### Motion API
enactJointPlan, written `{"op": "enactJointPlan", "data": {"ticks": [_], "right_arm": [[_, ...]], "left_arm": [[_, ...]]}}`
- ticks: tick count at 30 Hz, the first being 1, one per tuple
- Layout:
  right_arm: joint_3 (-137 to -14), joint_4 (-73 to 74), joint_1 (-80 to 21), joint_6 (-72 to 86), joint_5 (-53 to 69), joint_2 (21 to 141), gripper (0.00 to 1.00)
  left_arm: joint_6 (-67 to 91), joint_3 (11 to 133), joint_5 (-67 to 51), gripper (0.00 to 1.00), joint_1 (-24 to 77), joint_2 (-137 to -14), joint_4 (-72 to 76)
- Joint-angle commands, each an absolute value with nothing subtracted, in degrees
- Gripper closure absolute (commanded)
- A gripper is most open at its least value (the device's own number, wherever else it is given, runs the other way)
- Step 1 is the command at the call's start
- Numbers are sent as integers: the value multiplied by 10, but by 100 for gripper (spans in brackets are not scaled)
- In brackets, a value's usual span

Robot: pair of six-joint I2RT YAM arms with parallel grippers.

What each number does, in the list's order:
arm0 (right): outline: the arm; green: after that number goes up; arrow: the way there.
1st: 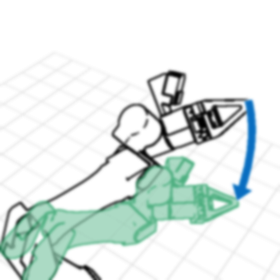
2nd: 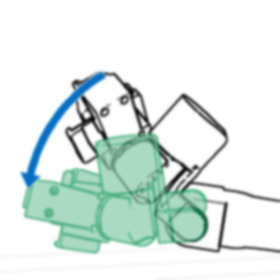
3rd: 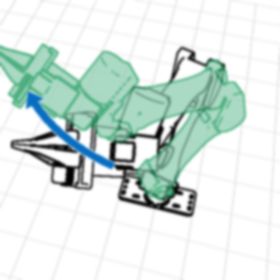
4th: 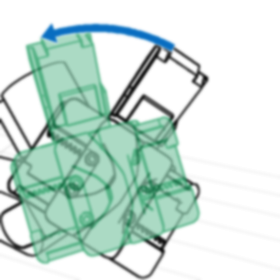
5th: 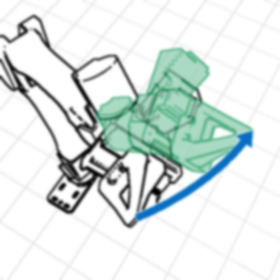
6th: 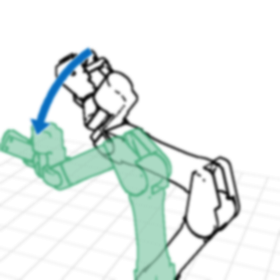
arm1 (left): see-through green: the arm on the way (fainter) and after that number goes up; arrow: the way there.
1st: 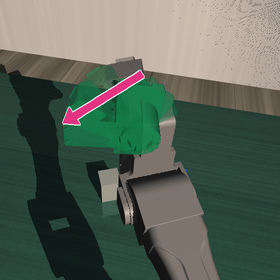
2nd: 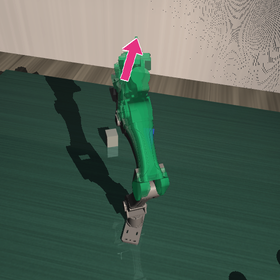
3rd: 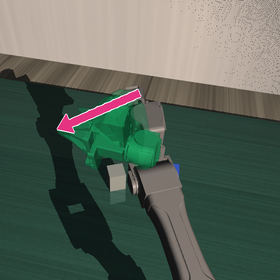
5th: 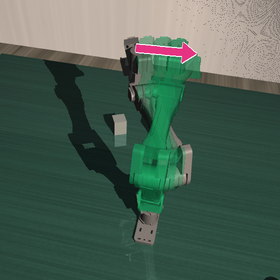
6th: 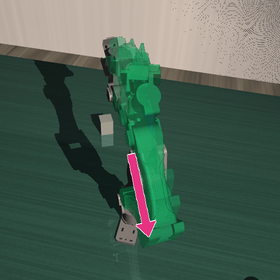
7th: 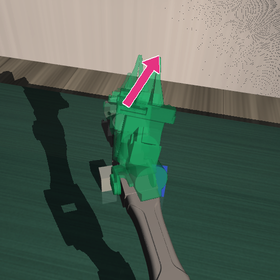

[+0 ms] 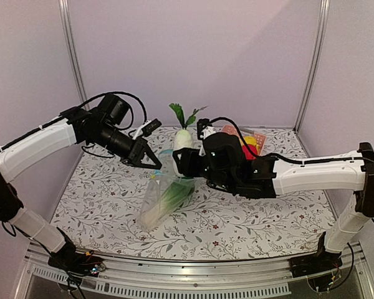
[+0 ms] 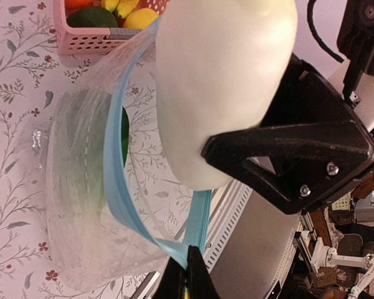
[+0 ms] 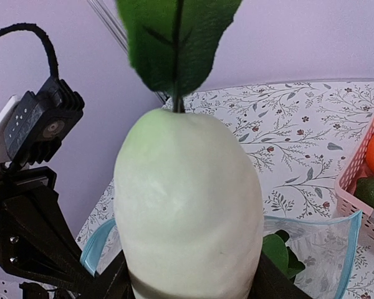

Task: Place the food in the zip-top bag and seal the zipper
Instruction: Place the fake vegetable in the zipper food storage bag.

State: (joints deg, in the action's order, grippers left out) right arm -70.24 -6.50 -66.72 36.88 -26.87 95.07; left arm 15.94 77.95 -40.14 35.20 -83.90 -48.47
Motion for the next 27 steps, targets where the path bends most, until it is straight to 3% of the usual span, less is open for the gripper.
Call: {"op": "enactJointPlan", "data": {"ticks": [1,8,18,27], "right_arm": [[-685,-80,-678,381,-300,953,49],[-684,-74,-694,384,-316,968,44],[-724,-93,-702,377,-371,1019,44],[-711,-82,-710,384,-323,1019,40]], "left_arm": [[162,776,-413,100,343,-828,-466],[162,776,-410,100,343,-824,-466],[166,769,-423,100,343,-819,-462],[167,759,-410,100,339,-819,-451]]}}
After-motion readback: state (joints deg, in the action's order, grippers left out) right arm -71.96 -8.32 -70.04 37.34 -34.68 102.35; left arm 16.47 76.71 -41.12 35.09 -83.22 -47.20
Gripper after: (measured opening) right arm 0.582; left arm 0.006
